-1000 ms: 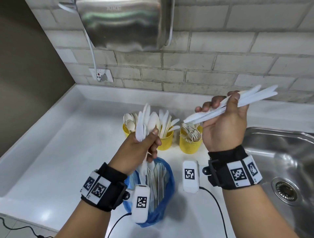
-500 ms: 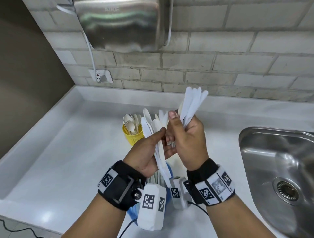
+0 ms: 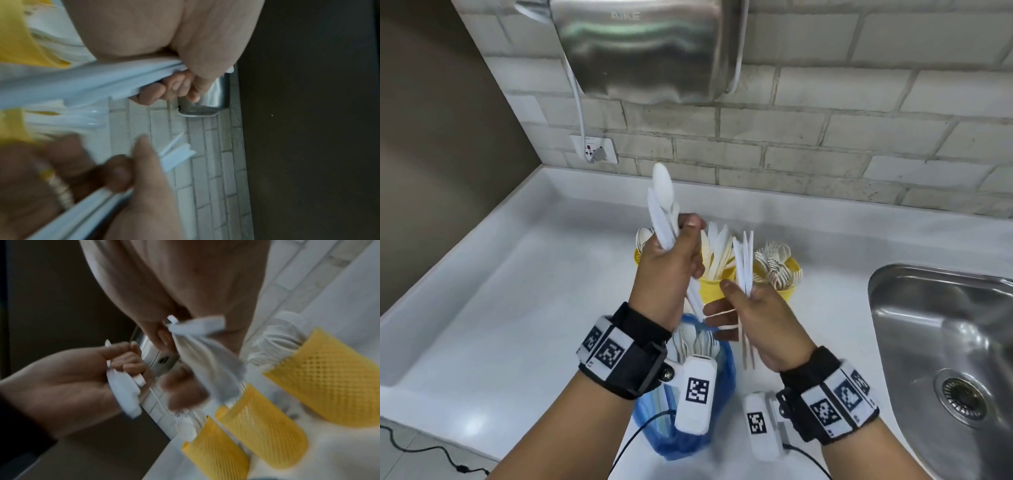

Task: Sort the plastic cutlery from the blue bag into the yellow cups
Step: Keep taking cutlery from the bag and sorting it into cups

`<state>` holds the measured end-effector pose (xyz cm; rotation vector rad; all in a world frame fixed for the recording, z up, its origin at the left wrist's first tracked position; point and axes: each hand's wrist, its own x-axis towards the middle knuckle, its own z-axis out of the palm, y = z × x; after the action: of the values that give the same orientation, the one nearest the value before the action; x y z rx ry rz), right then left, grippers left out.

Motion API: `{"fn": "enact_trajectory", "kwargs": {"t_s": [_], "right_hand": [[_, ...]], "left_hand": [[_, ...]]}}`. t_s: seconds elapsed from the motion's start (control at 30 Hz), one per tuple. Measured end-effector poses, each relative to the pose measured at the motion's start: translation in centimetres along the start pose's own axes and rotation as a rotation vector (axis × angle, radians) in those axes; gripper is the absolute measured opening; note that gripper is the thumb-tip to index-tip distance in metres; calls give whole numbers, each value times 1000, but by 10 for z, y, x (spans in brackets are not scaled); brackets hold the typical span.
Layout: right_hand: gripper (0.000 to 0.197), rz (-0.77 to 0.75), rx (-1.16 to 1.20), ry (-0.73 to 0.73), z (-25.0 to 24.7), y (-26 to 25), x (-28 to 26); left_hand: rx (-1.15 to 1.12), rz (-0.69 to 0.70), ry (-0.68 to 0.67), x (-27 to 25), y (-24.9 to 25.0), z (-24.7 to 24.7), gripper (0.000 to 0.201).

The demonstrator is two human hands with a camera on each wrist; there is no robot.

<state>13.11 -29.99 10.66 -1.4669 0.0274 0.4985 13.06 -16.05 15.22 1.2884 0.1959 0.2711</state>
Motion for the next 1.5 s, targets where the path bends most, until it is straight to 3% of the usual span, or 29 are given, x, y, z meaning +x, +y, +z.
{"fn": "enact_trajectory", "kwargs": {"t_s": [0.1,0.2,0.3,0.43,0.53,0.6,0.7,0.8,0.87,1.0,1.3,1.5], "right_hand": [[23,130,226,-50,10,-2,-2],[26,149,417,-25,13,-8,1],[23,140,436,-31,12,-13,1],[20,110,425,-85,10,-12,-1],[30,107,350,-108,9,-8,0],[30,73,177,-92,6,-4,2],[27,-75,33,99,-3,-4,6],[24,-212,162,240,-14,-20,3],[23,-320,172,260,-17,-35,-2],[11,-531,-58,233,-17,-57,-7],[10,-553,-193,223,-12,-65,-1],[10,-525,-230,269,-10,-62,5]], "left_hand": [[198,137,-33,-1,-1,3,18],[299,159,-86,-7,-7,5,24],[316,107,-81,-13,-13,7,30],[329,115,-122,-15,-18,7,15],[384,155,-112,-14,-21,4,9],[438,207,-116,-15,-20,2,13],[615,309,-109,-13,-19,-4,29],[800,349,-87,-7,-25,-13,32],[875,354,-75,-6,-28,-16,31],[954,383,-74,-7,-31,-13,26],[988,377,-108,-11,-35,-14,42],[1002,371,-114,-12,-38,-16,39]]}}
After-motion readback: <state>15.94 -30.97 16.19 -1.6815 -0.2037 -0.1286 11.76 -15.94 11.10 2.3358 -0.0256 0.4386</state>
